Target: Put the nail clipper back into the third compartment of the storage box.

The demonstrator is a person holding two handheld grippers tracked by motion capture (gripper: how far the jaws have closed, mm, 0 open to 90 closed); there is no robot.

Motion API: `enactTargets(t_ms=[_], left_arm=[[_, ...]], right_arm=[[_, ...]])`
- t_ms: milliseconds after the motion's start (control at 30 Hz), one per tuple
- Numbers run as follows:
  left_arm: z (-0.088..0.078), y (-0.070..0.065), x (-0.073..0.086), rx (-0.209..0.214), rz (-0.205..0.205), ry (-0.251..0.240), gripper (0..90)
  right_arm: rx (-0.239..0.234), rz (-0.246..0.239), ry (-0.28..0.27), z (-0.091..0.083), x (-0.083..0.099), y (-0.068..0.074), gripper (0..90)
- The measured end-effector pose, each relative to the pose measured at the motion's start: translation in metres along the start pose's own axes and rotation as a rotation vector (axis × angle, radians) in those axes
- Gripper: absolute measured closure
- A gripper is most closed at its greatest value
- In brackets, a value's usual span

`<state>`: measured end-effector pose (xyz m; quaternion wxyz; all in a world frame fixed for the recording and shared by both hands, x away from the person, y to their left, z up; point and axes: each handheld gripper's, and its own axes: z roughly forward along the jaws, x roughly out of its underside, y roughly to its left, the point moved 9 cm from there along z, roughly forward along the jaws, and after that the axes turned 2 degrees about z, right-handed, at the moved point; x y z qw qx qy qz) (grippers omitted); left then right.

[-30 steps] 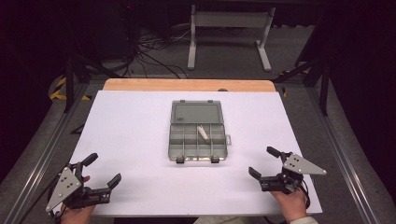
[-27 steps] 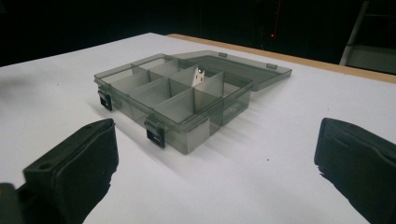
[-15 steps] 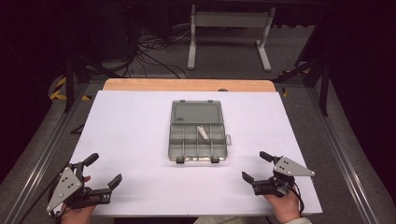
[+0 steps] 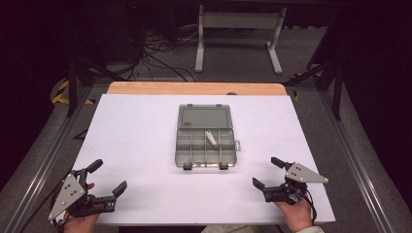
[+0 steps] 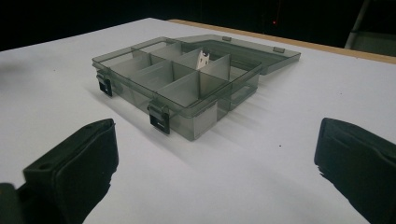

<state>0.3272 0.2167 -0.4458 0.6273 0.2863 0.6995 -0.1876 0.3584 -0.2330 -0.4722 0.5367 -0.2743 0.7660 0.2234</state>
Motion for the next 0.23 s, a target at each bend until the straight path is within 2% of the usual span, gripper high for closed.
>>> enactTargets(t_ms=[67,233], left_arm=[[-0.0005,0.0000,0.0002,-0.002,-0.001,0.002,1.4],[-0.0018,0.0004,0.0003,-0.004,-0.003,0.000,1.4]], right_arm=[[0.004,-0.004,0.014,0.0004,0.0007,-0.0005,0.1],[0.005,-0.004,0.002,0.0000,-0.0013,-0.0006,0.1]])
